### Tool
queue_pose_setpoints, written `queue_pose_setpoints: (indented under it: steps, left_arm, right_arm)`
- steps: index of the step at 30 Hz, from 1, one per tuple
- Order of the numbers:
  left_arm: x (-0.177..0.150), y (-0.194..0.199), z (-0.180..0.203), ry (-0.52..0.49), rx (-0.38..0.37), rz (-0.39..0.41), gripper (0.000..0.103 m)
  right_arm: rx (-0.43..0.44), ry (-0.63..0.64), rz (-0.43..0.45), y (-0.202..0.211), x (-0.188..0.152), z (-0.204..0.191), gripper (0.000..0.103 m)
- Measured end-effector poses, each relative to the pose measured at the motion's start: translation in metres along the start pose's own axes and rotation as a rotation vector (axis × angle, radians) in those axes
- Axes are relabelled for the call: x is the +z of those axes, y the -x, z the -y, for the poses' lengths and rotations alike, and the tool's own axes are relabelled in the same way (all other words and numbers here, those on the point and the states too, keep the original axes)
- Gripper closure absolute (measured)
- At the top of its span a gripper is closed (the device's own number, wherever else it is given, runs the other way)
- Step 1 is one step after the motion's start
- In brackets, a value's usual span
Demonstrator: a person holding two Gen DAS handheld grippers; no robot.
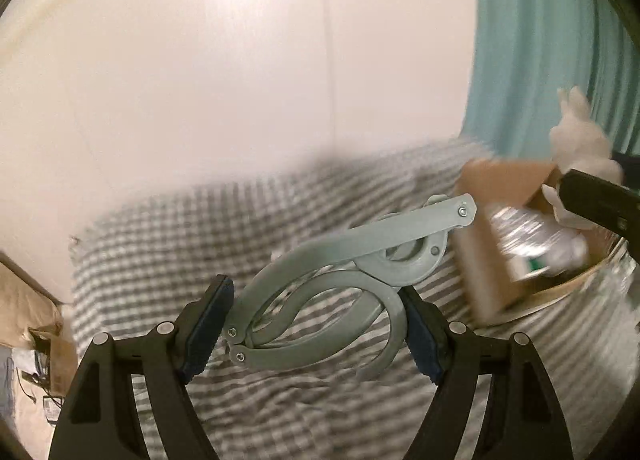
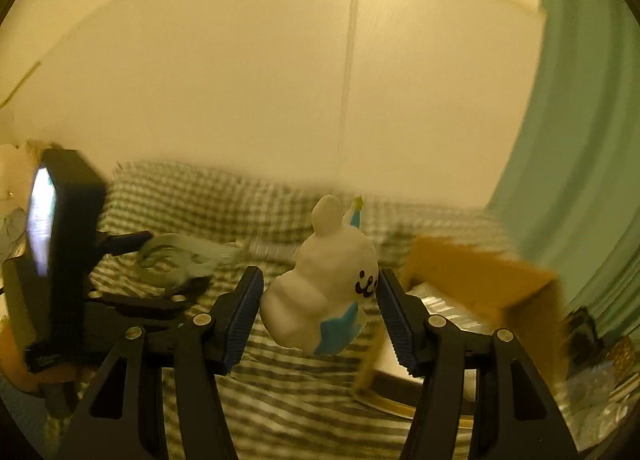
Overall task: Organize objects
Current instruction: 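Grasp the pale green hanger with the left gripper while the right drops the rabbit into the box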
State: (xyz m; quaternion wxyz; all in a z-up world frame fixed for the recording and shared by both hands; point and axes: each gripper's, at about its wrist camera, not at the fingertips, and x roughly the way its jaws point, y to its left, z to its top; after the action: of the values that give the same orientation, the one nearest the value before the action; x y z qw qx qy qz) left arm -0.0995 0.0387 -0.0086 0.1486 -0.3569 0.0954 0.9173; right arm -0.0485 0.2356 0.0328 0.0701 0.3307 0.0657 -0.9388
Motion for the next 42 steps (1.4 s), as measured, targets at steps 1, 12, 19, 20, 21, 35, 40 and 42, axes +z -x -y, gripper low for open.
queue_pose_setpoints:
  steps: [1,12,19,20,21,35,40,42]
  left_arm:
    - [0.006,0.017,0.004,0.004,-0.002,0.025,0.022]
    - [0.049,0.059,0.116,-0.017,-0.125,0.118,0.022]
    - [0.053,-0.009,0.183,-0.068,-0.165,0.027,0.022]
    - [0.053,-0.019,0.19,-0.071,-0.171,0.014,0.022]
    - [0.054,-0.03,0.196,-0.072,-0.175,0.0,0.022]
    - [0.063,-0.113,0.222,-0.118,-0.12,-0.095,0.02]
    - [0.066,-0.103,0.216,-0.078,-0.161,-0.044,0.0]
    - [0.066,-0.095,0.214,-0.089,-0.166,-0.027,0.0]
  right_arm:
    - [-0.019,0.014,0.029,0.024,0.006,0.007,0.045]
    - [-0.118,-0.037,0.135,0.113,-0.011,0.095,0.045]
    - [-0.153,-0.213,0.011,0.053,-0.054,0.178,0.045]
    - [-0.143,-0.227,-0.003,0.046,-0.059,0.183,0.045]
    - [-0.129,-0.239,-0.018,0.037,-0.063,0.188,0.045]
    - [-0.014,-0.388,-0.019,-0.01,-0.086,0.228,0.036]
    - [0.008,-0.43,-0.005,-0.005,-0.09,0.228,0.025]
    - [-0.013,-0.418,-0.002,0.001,-0.089,0.229,0.024]
